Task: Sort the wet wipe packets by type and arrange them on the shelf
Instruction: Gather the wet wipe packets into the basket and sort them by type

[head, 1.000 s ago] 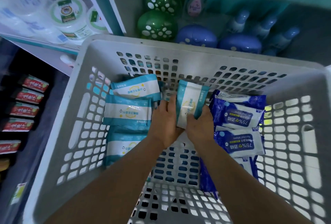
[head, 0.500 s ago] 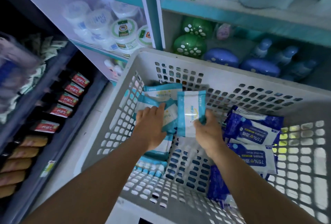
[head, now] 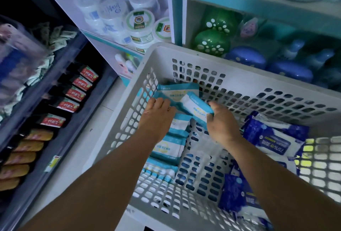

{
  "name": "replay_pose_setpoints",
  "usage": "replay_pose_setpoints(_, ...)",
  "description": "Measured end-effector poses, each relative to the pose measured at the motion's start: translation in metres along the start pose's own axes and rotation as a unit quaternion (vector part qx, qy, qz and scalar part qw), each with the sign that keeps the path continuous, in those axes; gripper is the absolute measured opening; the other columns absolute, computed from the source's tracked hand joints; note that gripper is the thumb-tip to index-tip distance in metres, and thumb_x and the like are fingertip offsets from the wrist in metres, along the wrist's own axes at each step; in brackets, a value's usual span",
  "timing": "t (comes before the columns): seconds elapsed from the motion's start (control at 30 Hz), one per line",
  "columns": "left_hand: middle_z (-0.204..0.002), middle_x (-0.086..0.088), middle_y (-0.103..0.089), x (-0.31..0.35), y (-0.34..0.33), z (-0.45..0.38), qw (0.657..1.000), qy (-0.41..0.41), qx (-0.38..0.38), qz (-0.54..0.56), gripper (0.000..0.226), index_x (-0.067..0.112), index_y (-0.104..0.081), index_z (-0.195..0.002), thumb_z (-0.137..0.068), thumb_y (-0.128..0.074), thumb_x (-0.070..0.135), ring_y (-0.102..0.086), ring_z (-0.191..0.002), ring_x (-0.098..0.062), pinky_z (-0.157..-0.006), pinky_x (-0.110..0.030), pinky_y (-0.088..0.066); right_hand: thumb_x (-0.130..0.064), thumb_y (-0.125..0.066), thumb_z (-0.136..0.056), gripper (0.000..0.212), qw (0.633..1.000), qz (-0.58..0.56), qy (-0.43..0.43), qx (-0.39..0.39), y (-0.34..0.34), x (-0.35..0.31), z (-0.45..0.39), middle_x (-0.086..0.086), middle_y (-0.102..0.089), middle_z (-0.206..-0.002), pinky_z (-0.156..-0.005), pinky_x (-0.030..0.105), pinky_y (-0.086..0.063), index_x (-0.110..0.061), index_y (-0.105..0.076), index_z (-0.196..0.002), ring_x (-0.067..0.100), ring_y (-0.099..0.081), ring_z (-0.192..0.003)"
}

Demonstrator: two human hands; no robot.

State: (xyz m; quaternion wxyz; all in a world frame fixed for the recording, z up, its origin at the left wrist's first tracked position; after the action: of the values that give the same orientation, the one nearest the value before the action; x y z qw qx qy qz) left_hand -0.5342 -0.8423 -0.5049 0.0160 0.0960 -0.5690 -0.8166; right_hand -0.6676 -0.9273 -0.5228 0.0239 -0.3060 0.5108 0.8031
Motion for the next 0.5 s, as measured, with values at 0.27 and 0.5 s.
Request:
replay_pose_setpoints(0.27, -0.155, -0.010, -0.010, -0.016, -0.017, -0.005, 0.999, 0.037, -0.032, 0.008, 0.067, 0.007, -0.007, -0.148, -0.092, -0.044, 0.010, -0.012, -0.144, -0.027, -0.117, -0.039, -0.011, -0.022, -0.056, -0.090, 0.043, 0.987, 0.112, 0.109, 0.024, -0.016, -0.057, -0.040, 0.009, -0.057, -0.120, -0.093, 0.037, -0.041, -0.015, -0.049, -0.132, 0.030, -0.055, -0.108)
replay_pose_setpoints(0.5, -0.158, -0.008, 0.019, -0.017, -0.030, -0.009, 0.998, 0.032, -0.051, 0.029, 0.086, 0.009, 0.021, -0.147, -0.093, -0.045, 0.009, -0.008, -0.144, -0.029, -0.116, -0.039, -0.014, -0.021, -0.056, -0.093, 0.078, 0.964, 0.197, 0.178, -0.033, -0.043, -0.075, -0.052, -0.003, -0.016, -0.159, -0.110, 0.040, -0.033, -0.021, -0.006, -0.153, 0.021, -0.036, -0.136)
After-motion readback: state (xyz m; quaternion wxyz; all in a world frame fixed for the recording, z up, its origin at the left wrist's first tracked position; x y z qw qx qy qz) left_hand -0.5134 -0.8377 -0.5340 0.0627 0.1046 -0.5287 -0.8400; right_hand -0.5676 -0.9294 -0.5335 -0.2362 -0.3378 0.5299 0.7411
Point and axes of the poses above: each hand's wrist, its own z-axis away from the middle knuckle, its own y-axis out of the back of the hand, x = y × z, the point moved 10 cm from there along -z, towards the middle knuckle
